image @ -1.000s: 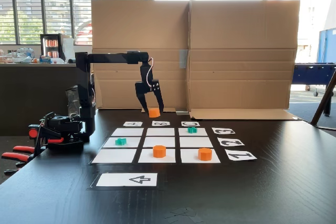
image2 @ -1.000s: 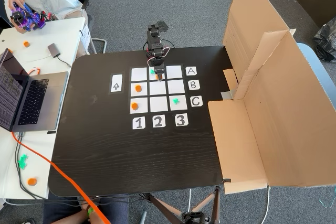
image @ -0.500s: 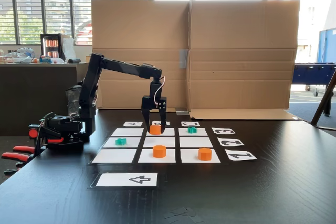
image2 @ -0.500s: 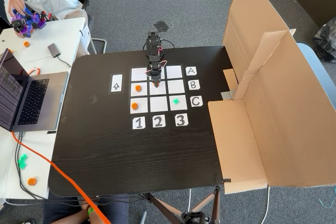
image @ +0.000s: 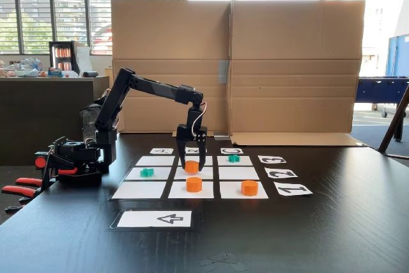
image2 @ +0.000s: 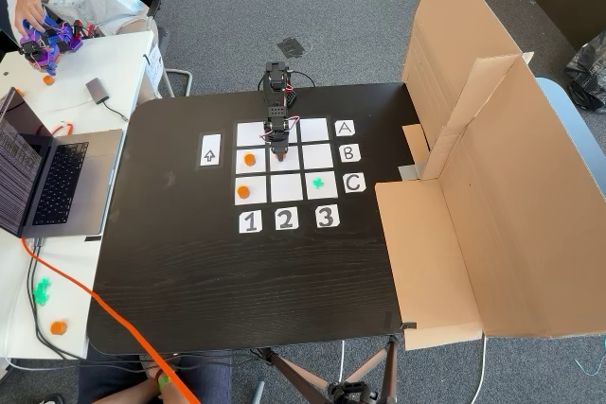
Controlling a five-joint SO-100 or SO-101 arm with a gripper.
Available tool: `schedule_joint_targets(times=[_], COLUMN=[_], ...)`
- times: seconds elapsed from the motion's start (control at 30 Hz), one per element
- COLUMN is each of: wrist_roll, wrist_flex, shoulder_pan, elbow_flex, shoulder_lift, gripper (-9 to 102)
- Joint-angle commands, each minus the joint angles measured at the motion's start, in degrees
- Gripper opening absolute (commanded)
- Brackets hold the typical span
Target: Pick up the round, orange token and place it in the grid on square B2.
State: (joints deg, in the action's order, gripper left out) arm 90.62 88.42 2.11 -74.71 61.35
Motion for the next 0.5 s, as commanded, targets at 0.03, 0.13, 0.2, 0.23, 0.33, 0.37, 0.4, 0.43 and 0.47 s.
schedule_joint_targets(times=[0.03,0.13,0.2,0.23,0.33,0.37,0.4,0.43,0.47], wrist_roll=[0.88,0.70,0.70,0.70,-0.09,-0.26,-0.53,-0.97,-1.32], wrist_flex=[0.44,0.18,-0.09,-0.18,-1.58,-2.46,-3.25,-3.96,-4.92], shoulder_pan=[-1.14,-1.23,-1.23,-1.23,-0.70,-0.53,-0.53,-0.53,-0.70], elbow_flex=[0.88,-0.35,-1.76,-2.64,-7.12,-9.14,-11.25,-13.45,-15.73], shoulder_lift=[0.97,1.85,3.34,4.31,8.44,10.02,11.95,13.97,16.08], gripper=[43,48,52,54,56,58,61,62,64])
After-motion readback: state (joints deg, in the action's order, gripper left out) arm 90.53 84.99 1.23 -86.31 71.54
